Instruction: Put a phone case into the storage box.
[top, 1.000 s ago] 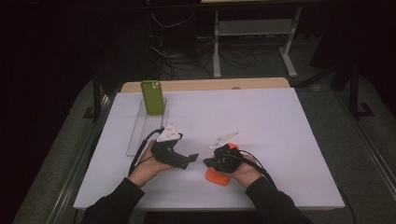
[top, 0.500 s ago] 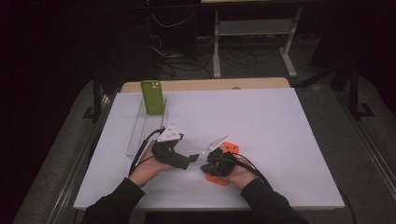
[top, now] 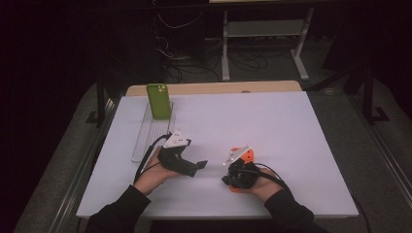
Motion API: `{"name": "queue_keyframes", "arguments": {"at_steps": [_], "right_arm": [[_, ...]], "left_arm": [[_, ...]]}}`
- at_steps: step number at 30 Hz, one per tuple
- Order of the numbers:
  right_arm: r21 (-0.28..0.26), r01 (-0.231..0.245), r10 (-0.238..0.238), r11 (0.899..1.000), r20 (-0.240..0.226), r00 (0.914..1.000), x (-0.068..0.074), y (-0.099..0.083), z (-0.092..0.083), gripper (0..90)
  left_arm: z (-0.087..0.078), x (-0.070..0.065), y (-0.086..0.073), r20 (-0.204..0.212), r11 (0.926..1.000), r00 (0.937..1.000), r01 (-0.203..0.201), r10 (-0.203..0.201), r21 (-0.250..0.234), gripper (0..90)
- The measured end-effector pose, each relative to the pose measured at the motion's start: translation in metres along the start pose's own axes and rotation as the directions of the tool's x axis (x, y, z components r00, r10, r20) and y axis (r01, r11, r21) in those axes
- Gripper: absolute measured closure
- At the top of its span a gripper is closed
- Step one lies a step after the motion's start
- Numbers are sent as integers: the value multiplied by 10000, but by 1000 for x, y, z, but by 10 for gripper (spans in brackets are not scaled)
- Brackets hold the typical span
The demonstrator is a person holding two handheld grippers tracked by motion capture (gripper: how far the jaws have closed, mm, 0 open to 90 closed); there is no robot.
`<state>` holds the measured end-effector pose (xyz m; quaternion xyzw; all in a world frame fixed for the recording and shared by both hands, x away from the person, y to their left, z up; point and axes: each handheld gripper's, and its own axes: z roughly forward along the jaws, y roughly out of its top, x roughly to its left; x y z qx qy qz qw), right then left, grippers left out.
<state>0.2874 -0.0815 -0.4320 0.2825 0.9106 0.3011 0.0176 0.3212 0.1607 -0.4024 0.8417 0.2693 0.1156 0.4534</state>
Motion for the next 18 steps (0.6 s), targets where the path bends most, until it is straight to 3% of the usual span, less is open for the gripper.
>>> {"name": "queue_keyframes", "arguments": {"at_steps": [7, 18], "right_arm": [[98, -358, 356, 9993, 230, 9991, -12, -25, -19, 884], [294, -948, 909, 9951, 1143, 9893, -36, -57, -47, 884]], "left_arm": [[1, -1, 1, 65, 10000, 10000, -25, 25, 95, 25], [2, -3, 1, 114, 10000, 9999, -71, 70, 61, 25]]}}
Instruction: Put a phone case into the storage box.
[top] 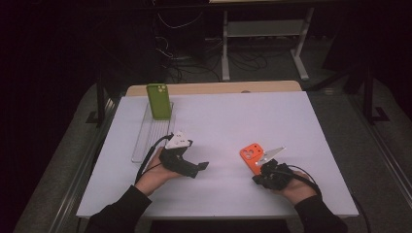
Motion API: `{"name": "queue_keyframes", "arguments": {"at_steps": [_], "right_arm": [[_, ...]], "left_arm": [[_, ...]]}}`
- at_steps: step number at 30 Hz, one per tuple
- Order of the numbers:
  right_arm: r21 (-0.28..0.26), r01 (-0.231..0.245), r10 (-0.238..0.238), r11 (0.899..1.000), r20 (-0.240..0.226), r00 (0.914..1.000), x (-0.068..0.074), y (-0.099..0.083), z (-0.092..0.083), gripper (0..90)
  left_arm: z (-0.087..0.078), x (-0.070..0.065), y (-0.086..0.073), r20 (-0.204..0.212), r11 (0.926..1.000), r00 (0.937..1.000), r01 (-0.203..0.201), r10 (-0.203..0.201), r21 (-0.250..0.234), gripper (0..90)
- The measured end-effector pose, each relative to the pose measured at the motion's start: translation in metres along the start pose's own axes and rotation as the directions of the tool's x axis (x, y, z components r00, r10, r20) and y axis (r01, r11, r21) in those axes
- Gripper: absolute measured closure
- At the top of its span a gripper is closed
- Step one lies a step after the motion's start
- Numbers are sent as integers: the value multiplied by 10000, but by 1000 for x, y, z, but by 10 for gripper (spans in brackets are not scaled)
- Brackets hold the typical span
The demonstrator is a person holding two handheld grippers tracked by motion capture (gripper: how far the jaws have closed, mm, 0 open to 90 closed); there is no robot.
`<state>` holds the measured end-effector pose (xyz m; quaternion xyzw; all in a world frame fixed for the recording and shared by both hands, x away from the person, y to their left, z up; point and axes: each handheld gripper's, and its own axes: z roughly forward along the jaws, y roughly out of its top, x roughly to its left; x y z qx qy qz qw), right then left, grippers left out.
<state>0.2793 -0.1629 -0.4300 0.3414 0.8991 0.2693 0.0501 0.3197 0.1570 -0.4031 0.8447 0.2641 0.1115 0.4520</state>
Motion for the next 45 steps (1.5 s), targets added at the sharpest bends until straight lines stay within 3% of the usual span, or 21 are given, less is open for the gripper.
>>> {"name": "queue_keyframes", "arguments": {"at_steps": [6, 9, 15, 19, 24, 26, 29, 41, 45], "right_arm": [[-136, -109, 108, 9998, -75, 9999, -6, -4, -3, 880], [-749, -384, 349, 9965, -471, 9983, -9, -1, -14, 808], [-1553, -647, 605, 9857, -318, 9977, -15, 4, -29, 635], [-2218, -891, 859, 9710, -240, 9960, -20, 5, -33, 474], [-3315, -901, 1039, 9392, 244, 9943, -27, 3, -36, 237], [-3493, -1083, 1323, 9307, 456, 9902, -29, 2, -38, 133], [-3684, -1035, 1443, 9239, 848, 9859, -34, 0, -41, 78], [-3788, -1167, 1597, 9181, 840, 9836, -37, 3, -50, 20], [-3773, -1386, 1886, 9157, 987, 9771, -39, 10, -52, 12]], "left_arm": [[1, 0, 0, -5, 10000, 10000, -22, 22, 40, 25], [1, -1, 0, 34, 10000, 10000, 15, -15, -17, 25], [1, -2, 0, 86, 10000, 10000, -40, 40, 37, 25], [2, -2, 0, 114, 10000, 9999, -61, 61, 26, 25], [2, -3, 0, 142, 10000, 9999, -68, 67, 67, 25], [3, -4, 0, 180, 9999, 9998, -118, 117, 94, 25], [3, -4, -1, 198, 9998, 9997, -134, 131, 130, 25], [4, -5, 0, 232, 9998, 9996, -157, 155, 112, 25], [4, -5, 0, 213, 9999, 9997, -134, 132, 100, 25]]}}
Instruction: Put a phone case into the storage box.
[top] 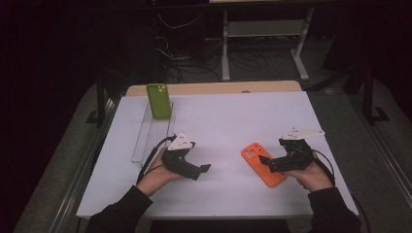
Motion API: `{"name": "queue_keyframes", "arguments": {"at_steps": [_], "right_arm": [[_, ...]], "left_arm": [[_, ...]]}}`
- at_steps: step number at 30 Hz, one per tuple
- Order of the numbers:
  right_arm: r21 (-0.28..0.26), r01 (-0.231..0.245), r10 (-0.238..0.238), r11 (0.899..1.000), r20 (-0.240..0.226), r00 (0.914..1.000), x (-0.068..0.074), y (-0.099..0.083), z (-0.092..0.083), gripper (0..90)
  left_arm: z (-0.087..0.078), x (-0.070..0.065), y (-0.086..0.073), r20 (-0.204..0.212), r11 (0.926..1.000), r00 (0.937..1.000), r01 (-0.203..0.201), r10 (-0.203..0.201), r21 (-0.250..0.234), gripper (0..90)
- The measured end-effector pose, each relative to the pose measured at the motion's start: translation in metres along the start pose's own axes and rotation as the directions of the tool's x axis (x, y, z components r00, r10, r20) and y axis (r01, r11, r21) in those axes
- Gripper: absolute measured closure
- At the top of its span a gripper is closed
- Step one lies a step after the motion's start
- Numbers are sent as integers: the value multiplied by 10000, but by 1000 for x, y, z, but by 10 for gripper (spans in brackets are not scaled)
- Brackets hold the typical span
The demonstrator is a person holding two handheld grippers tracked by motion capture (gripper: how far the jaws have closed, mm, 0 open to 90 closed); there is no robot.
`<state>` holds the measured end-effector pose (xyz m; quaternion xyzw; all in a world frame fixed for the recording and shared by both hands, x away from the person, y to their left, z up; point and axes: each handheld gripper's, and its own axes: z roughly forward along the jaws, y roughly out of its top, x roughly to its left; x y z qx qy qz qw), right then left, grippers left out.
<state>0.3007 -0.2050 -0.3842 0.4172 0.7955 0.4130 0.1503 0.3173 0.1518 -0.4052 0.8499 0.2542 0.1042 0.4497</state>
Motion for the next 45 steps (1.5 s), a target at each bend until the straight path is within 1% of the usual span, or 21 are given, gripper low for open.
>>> {"name": "queue_keyframes", "arguments": {"at_steps": [2, 3, 5, 9, 11, 12, 15, 16, 18, 21, 24, 25, 26, 27, 29, 31, 32, 36, 38, 45], "right_arm": [[-63, 13, -12, 10000, 118, 9999, -2, 4, 1, 10], [-66, -75, 76, 10000, 148, 9999, -2, 6, 2, 10], [-69, -85, 87, 9999, 235, 9997, -3, 10, 3, 10], [-192, -145, 152, 9997, 410, 9990, -6, 18, 6, 8], [-230, -209, 220, 9995, 486, 9986, -7, 21, 8, 0], [-251, -189, 202, 9995, 531, 9984, -7, 22, 8, 0], [-87, -323, 327, 9994, 495, 9982, -8, 22, 9, 0], [4, -292, 291, 9996, 544, 9981, -8, 22, 9, 0], [107, -257, 250, 9996, 608, 9978, -8, 21, 9, 0], [293, -380, 361, 9988, 609, 9975, -8, 18, 10, 0], [493, -379, 347, 9981, 626, 9974, -8, 15, 12, 0], [612, -415, 372, 9973, 691, 9969, -7, 14, 12, 0], [711, -444, 380, 9965, 885, 9953, -7, 13, 13, 0], [789, -517, 440, 9955, 962, 9944, -6, 11, 14, 0], [904, -541, 456, 9944, 927, 9947, -7, 9, 16, 0], [1042, -621, 508, 9926, 1078, 9929, -5, 6, 18, 0], [1078, -543, 428, 9927, 1070, 9933, -5, 4, 18, 0], [1373, -708, 568, 9880, 1032, 9930, -4, -3, 22, 0], [1530, -787, 620, 9851, 1114, 9918, -3, -6, 24, 0], [2102, -865, 605, 9738, 1271, 9900, 0, -19, 32, 0]], "left_arm": [[0, 0, 0, -4, 10000, 10000, -34, 34, -4, 25], [0, 0, 0, -3, 10000, 10000, -31, 31, -7, 25], [1, 1, 1, 23, 9999, 9999, -164, 164, -26, 25], [1, 0, 1, 15, 9999, 9999, -115, 115, -18, 25], [1, 0, 0, 22, 10000, 10000, -16, 16, -46, 25], [0, 0, 1, 8, 10000, 10000, -69, 69, 6, 25], [0, 0, 0, 13, 10000, 10000, -45, 45, 10, 25], [0, 0, 0, 14, 10000, 10000, -34, 34, 2, 25], [0, 0, 0, 26, 10000, 10000, 9, -9, -31, 26], [0, 0, 1, 27, 10000, 10000, 12, -12, -26, 25], [1, -1, 1, 49, 9999, 10000, 81, -80, -97, 26], [1, -1, 1, 51, 9999, 10000, 79, -78, -94, 25], [1, -1, 1, 53, 9999, 10000, 78, -78, -91, 26], [1, -1, 1, 56, 9999, 10000, 80, -79, -96, 25], [1, -1, 1, 58, 9999, 10000, 75, -75, -92, 26], [0, -1, 1, 55, 9999, 10000, 57, -57, -87, 25], [0, -1, 1, 58, 9999, 10000, 61, -61, -91, 25], [0, -1, 1, 58, 9999, 10000, 60, -59, -86, 25], [0, -2, 1, 55, 10000, 10000, 27, -26, -59, 25], [1, -1, 1, 65, 10000, 10000, 5, -5, -62, 26]]}}
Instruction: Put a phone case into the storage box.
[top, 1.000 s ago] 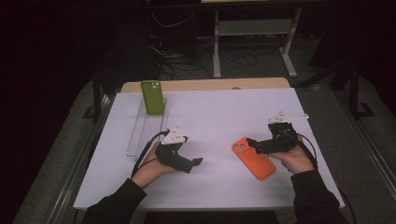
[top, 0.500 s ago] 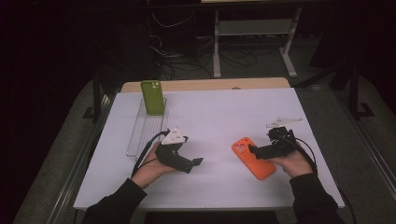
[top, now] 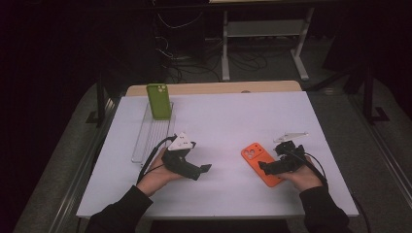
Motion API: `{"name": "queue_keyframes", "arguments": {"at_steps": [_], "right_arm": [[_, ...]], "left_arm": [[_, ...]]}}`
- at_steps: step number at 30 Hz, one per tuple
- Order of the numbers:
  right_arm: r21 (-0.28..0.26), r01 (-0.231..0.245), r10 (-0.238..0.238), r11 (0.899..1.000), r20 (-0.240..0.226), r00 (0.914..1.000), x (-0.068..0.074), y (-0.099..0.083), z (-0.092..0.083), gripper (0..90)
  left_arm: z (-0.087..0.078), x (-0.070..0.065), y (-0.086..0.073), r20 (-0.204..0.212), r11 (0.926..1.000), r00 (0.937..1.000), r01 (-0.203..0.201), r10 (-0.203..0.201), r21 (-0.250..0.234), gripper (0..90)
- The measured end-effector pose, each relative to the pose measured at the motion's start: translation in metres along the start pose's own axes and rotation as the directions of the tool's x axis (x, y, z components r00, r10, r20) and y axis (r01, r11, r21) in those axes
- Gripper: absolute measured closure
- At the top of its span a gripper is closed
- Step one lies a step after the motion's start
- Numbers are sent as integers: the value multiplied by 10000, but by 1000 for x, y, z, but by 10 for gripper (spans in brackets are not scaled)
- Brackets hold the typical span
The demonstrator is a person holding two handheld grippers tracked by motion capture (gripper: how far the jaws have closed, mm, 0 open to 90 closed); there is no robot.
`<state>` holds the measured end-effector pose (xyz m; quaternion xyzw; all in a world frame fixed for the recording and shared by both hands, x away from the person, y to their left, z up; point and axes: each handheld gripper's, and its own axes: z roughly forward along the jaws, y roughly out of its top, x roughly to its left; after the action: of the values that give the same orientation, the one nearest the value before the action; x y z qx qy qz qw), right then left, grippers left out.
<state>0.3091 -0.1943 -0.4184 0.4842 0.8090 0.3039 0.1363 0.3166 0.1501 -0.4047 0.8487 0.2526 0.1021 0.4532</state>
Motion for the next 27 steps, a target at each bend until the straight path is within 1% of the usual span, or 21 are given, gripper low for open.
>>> {"name": "queue_keyframes", "arguments": {"at_steps": [2, 7, 9, 11, 13, 15, 18, 19, 20, 21, 24, 27], "right_arm": [[179, 55, -54, 9998, -7, 10000, 2, -3, 3, 0], [663, 319, -321, 9973, 18, 9995, 8, -5, 11, 0], [789, 365, -370, 9962, 44, 9993, 9, -6, 13, 0], [942, 307, -310, 9951, 15, 9995, 9, -7, 15, 4], [1020, 395, -403, 9940, 58, 9992, 10, -8, 17, 8], [1173, 399, -409, 9923, 60, 9991, 11, -10, 20, 24], [1320, 626, -637, 9893, 43, 9980, 13, -11, 23, 38], [1395, 622, -641, 9883, 92, 9979, 14, -11, 23, 50], [1432, 682, -707, 9873, 124, 9974, 14, -11, 24, 54], [1435, 634, -651, 9876, 69, 9979, 15, -11, 24, 62], [1418, 674, -684, 9876, 24, 9977, 15, -12, 23, 92], [1359, 602, -619, 9889, 83, 9980, 15, -12, 22, 110]], "left_arm": [[0, 0, 0, 12, 10000, 10000, -89, 88, 9, 26], [1, -1, 0, 33, 9999, 10000, -83, 83, 63, 25], [1, -1, 0, 31, 10000, 10000, -76, 75, 61, 26], [1, -1, 0, 33, 10000, 10000, -71, 71, 55, 26], [1, -1, 0, 26, 10000, 10000, -61, 61, 57, 26], [2, -1, 0, 24, 10000, 10000, -66, 66, 62, 25], [2, -1, 0, 23, 9999, 10000, -74, 74, 71, 26], [1, -1, 0, 23, 9999, 10000, -88, 88, 78, 25], [2, -1, 0, 29, 10000, 10000, -29, 29, 32, 26], [2, -1, 0, 30, 10000, 10000, -39, 39, 40, 26], [2, -2, 0, 44, 10000, 10000, -29, 29, 29, 26], [3, -2, 0, 74, 10000, 10000, -25, 25, 41, 26]]}}
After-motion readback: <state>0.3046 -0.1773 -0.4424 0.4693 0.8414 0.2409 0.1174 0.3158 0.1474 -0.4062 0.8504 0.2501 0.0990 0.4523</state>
